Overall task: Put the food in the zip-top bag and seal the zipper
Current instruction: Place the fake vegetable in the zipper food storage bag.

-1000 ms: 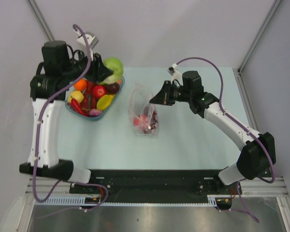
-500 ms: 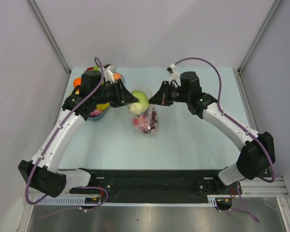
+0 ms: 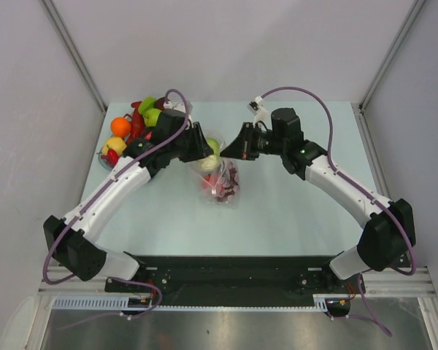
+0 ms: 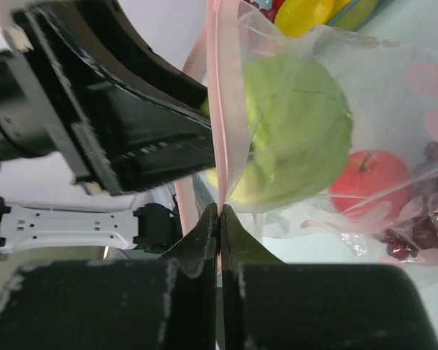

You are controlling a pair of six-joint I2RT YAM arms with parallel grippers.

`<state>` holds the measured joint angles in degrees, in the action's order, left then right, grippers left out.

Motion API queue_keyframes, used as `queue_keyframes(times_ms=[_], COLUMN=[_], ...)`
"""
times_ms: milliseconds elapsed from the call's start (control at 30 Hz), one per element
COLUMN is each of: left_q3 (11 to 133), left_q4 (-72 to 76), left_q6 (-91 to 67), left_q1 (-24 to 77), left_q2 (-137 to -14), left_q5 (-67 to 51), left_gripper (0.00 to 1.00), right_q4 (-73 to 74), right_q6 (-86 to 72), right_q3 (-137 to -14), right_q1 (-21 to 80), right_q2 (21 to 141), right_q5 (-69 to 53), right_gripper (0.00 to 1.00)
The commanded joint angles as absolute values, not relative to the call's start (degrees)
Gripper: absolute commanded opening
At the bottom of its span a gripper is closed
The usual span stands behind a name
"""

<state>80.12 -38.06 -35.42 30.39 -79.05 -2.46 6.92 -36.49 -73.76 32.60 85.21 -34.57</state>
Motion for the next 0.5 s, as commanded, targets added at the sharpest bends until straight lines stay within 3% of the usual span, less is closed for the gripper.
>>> queue_keyframes(times_ms=[0, 200, 233, 300, 400, 467], left_q3=[82.35, 84.9, 85.77, 86.31, 84.64, 83.15], left_q4=[-32.97, -31.64, -31.38, -30.06, -26.29, -23.31], left_q6=[-32.61, -30.24, -29.45, -27.26, -23.22, -19.1], left_q1=[35.32, 35.6, 35.6, 35.6, 35.51, 35.42], left_q2=[-81.29, -85.07, -85.34, -84.9, -80.79, -76.49], left_q5=[8.41, 11.95, 11.43, 9.68, 6.07, 1.53], left_gripper=[0.13, 0.45, 0.58, 0.64, 0.93, 0.96], right_q4=[1.33, -3.07, -3.25, -3.43, -3.43, -2.73], right_q6=[-40.33, -45.87, -47.01, -47.72, -48.95, -49.22], right_q3=[-76.29, -76.2, -76.29, -76.29, -76.2, -76.29], right_q1=[30.5, 28.92, 28.74, 28.13, 26.55, 25.67], right_q2=[85.61, 85.87, 85.96, 86.13, 86.57, 86.57], right_q5=[-38.49, -42.89, -43.41, -44.12, -44.38, -44.3], right_gripper=[0.0, 0.0, 0.0, 0.0, 0.0, 0.0])
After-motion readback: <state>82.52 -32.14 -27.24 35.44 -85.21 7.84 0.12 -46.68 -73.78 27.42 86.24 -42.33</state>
